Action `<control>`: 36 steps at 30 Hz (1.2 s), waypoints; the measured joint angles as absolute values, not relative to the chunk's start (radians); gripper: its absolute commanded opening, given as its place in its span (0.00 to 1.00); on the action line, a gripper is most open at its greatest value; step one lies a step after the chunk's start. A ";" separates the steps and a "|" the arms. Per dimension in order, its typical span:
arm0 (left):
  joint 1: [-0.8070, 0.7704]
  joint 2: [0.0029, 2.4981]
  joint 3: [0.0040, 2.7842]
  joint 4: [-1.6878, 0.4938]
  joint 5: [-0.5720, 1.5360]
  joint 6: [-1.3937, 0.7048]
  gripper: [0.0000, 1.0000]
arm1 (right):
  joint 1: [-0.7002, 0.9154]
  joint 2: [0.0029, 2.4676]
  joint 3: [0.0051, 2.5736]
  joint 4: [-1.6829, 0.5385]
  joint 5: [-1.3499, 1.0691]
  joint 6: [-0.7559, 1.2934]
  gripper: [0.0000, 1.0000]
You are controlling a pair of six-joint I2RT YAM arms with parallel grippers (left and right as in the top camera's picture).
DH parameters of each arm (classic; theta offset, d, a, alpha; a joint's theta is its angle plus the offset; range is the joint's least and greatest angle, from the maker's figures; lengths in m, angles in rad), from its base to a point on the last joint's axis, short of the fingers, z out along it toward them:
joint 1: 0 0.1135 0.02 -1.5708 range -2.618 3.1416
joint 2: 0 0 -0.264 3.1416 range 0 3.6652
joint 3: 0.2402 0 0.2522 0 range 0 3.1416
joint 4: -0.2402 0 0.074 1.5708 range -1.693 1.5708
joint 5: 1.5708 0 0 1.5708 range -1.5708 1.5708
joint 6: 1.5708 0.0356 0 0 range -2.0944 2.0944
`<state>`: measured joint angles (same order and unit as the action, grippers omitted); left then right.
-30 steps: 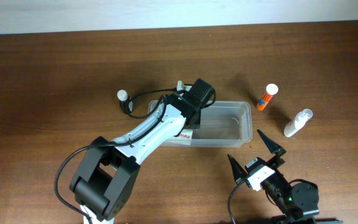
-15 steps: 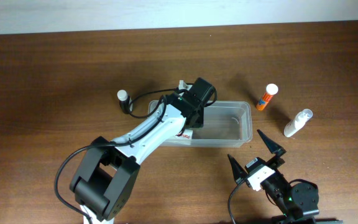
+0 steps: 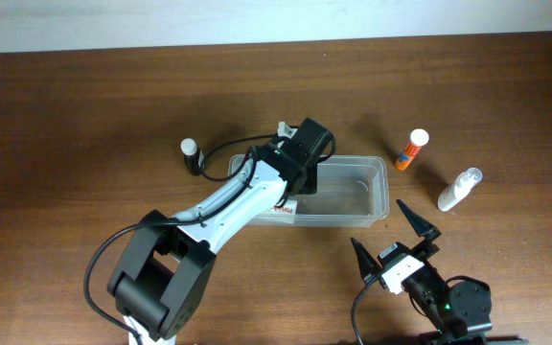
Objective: Pack container
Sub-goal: 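Lower the gold-lidded jar into the middle of the container, then open the left gripper and raise it away from the jar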
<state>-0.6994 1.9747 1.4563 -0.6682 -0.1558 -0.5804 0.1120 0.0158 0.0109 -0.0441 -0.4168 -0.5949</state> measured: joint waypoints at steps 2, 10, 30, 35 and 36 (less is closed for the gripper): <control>-0.699 1.975 1.456 -0.654 -0.150 -0.581 0.37 | 0.112 0.016 0.011 -0.044 -0.417 -0.595 0.98; -0.701 1.975 1.456 -0.624 -0.130 -0.581 0.37 | 0.112 0.016 0.011 -0.044 -0.417 -0.595 0.98; -0.788 1.975 1.456 -0.612 -0.144 -0.582 0.37 | 0.112 0.016 0.011 -0.044 -0.417 -0.595 0.98; -0.788 1.975 1.456 -0.612 -0.172 -0.584 0.37 | 0.112 0.016 0.011 -0.044 -0.417 -0.595 0.98; -0.788 1.975 1.456 -0.612 -0.174 -0.584 0.37 | 0.112 0.016 0.011 -0.044 -0.417 -0.595 0.98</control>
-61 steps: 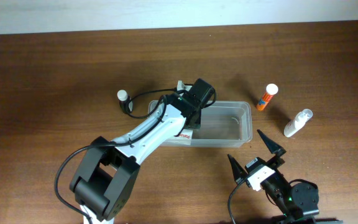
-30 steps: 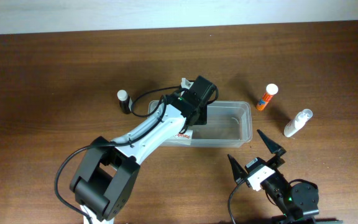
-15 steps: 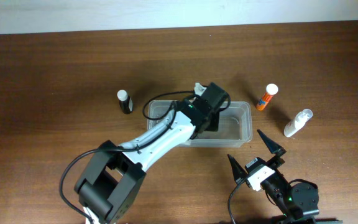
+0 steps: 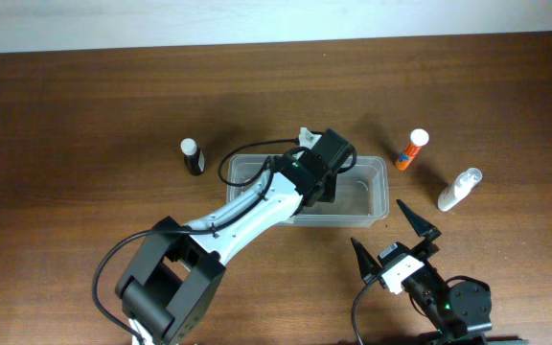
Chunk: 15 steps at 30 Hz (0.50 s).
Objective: Pack container
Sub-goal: 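Open the left gripper and raise it away from the jar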
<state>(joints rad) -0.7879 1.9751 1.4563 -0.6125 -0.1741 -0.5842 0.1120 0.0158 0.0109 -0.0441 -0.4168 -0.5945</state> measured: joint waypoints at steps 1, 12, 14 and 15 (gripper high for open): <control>-0.788 1.976 1.456 -0.612 -0.176 -0.584 0.37 | 0.112 0.016 0.011 -0.044 -0.417 -0.595 0.98; -0.788 2.057 1.467 -0.579 -0.196 -0.583 0.42 | 0.112 0.016 0.011 -0.044 -0.417 -0.595 0.98; -0.788 2.059 1.467 -0.579 -0.198 -0.583 0.50 | 0.112 0.016 0.011 -0.044 -0.417 -0.595 0.98; -0.788 2.059 1.467 -0.579 -0.199 -0.582 0.51 | 0.112 0.016 0.011 -0.044 -0.417 -0.595 0.98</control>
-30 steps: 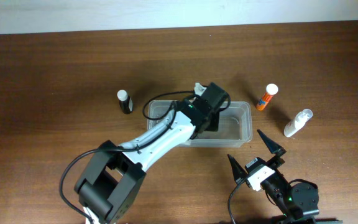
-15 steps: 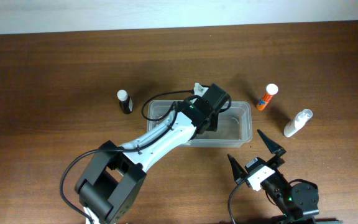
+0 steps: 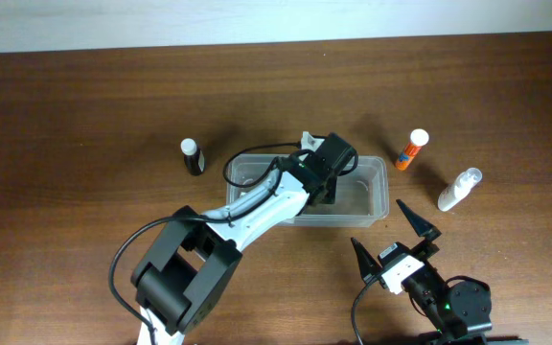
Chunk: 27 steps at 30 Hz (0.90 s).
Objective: Pack container
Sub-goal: 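Open the left gripper and raise it away from the jar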
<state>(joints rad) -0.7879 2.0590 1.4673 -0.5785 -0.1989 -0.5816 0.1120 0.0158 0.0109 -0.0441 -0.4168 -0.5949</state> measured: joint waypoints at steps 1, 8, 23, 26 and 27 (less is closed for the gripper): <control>-0.788 2.059 1.467 -0.579 -0.199 -0.578 0.52 | 0.112 0.016 0.011 -0.044 -0.417 -0.595 0.98; -0.788 2.059 1.467 -0.579 -0.203 -0.569 0.65 | 0.112 0.016 0.011 -0.044 -0.417 -0.595 0.98; -0.788 2.072 1.712 -0.852 -0.215 -0.514 0.69 | 0.112 0.016 0.011 -0.044 -0.417 -0.595 0.98; -0.787 2.072 1.845 -0.959 -0.222 -0.502 0.70 | 0.112 0.016 0.011 -0.044 -0.417 -0.595 0.98; -0.786 2.072 1.883 -0.993 -0.226 -0.499 0.70 | 0.112 0.016 0.011 -0.044 -0.417 -0.595 0.98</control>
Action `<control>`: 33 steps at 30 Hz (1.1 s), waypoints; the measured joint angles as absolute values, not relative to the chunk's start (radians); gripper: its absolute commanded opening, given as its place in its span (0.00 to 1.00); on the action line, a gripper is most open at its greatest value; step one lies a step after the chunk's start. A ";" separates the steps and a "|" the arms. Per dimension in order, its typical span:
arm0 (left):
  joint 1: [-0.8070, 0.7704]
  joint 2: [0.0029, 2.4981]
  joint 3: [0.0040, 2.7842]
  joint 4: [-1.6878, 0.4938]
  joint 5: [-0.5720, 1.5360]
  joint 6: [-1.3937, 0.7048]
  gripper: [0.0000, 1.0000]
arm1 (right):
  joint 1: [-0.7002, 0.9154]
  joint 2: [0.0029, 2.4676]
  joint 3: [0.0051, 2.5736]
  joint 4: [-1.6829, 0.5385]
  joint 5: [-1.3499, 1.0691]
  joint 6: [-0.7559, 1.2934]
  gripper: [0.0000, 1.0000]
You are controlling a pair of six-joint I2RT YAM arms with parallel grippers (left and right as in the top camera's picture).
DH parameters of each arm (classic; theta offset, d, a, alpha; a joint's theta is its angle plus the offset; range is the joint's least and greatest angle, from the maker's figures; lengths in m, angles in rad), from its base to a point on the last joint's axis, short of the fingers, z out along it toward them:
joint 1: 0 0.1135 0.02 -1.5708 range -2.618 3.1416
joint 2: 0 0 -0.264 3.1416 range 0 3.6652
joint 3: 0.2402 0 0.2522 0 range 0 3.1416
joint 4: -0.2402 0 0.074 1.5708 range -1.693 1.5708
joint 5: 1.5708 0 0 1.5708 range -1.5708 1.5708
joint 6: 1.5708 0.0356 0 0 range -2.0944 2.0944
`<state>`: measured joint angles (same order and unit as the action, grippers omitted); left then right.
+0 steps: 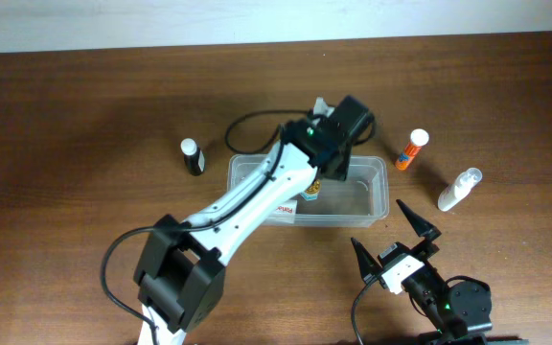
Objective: Pack container
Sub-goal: 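Open the left gripper and raise it away from the jar, then move the left gripper over the dark white-capped bottle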
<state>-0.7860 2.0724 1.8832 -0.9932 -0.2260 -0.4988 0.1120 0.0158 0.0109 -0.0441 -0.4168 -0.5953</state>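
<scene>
A clear plastic container (372, 196) lies in the middle of the table. My left arm reaches over its back rim, and the left gripper (328, 171) points down under the black wrist, its fingers hidden. Inside the container, just below the gripper, sits a small orange-and-yellow item (310, 194), with a red-printed label (282, 206) beside it at the front wall. A black bottle with a white cap (192, 156) stands left of the container. To the right lie an orange glue stick (411, 149) and a white spray bottle (459, 189). My right gripper (379, 226) rests open near the front edge.
The left arm's black cable (247, 129) loops over the table behind the container's left end. The right arm's base (444, 297) sits at the front right, close to the table edge.
The left wrist has moved up and toward the back right, from inside the container to over its back rim. A small orange-and-yellow item now shows in the container where the gripper was.
The left gripper was first over the container's left half. It then stood lower inside the middle of the container for two moments. Now it is behind and above that spot, with an item showing in the container. The right arm has stayed still.
</scene>
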 measured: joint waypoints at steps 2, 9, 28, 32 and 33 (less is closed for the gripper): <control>-0.778 2.072 1.967 -1.078 -0.237 -0.494 0.72 | 0.112 0.016 0.011 -0.044 -0.417 -0.595 0.98; -0.658 2.072 2.130 -1.275 -0.250 -0.490 0.81 | 0.112 0.016 0.011 -0.044 -0.417 -0.595 0.99; -0.282 2.072 2.141 -1.393 -0.172 -0.387 0.99 | 0.112 0.016 0.011 -0.044 -0.417 -0.595 0.98; -0.239 2.072 2.141 -1.395 -0.127 -0.331 0.99 | 0.112 0.016 0.011 -0.044 -0.417 -0.595 0.98; -0.230 2.072 2.138 -1.395 -0.117 -0.315 0.99 | 0.112 0.016 0.011 -0.044 -0.417 -0.595 0.99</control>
<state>-0.2298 2.0724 2.1384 -1.3952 -0.1173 -0.3153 0.1120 0.0158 0.0109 -0.0441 -0.4168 -0.5953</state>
